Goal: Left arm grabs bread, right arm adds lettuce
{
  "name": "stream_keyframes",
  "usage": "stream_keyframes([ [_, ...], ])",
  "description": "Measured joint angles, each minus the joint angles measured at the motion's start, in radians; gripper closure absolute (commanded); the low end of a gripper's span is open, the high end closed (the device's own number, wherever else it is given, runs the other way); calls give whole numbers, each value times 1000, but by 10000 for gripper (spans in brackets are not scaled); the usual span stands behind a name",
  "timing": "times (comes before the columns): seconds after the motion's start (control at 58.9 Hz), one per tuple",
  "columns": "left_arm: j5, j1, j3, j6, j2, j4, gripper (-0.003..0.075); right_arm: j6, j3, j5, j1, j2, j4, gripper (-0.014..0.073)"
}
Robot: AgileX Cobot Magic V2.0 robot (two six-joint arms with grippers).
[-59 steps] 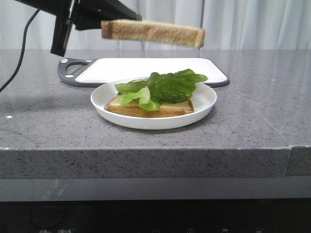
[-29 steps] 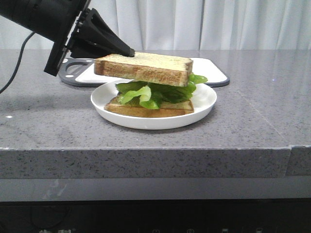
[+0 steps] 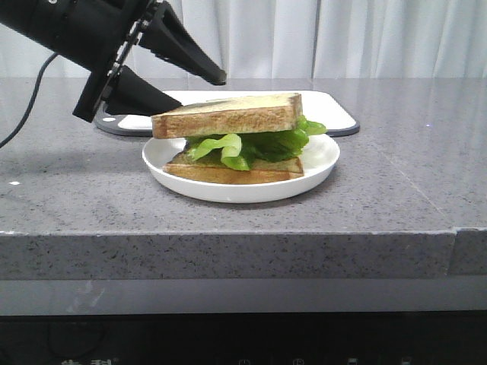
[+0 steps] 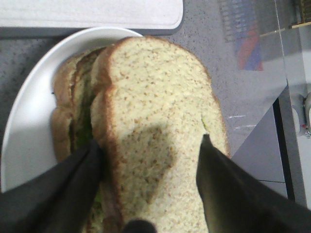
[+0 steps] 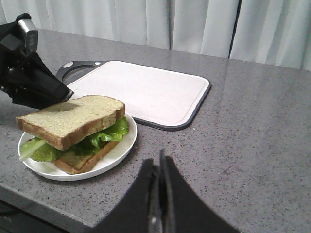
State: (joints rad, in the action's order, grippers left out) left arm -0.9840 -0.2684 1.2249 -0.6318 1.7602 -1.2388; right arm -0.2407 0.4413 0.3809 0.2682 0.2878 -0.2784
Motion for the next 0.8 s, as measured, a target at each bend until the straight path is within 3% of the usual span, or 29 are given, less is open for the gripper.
stream_keyframes([
  [0.238, -20, 13, 0, 0, -2, 5, 193, 0, 0, 0, 0, 0, 0, 652],
  [0.476, -66, 95, 0, 0, -59, 33, 213, 0, 0, 0, 0, 0, 0, 652],
  [0.56, -75, 119, 0, 0, -90, 33, 286, 0, 0, 0, 0, 0, 0, 652],
  [0.798, -83, 158, 0, 0, -128, 33, 645, 0, 0, 0, 0, 0, 0, 652],
])
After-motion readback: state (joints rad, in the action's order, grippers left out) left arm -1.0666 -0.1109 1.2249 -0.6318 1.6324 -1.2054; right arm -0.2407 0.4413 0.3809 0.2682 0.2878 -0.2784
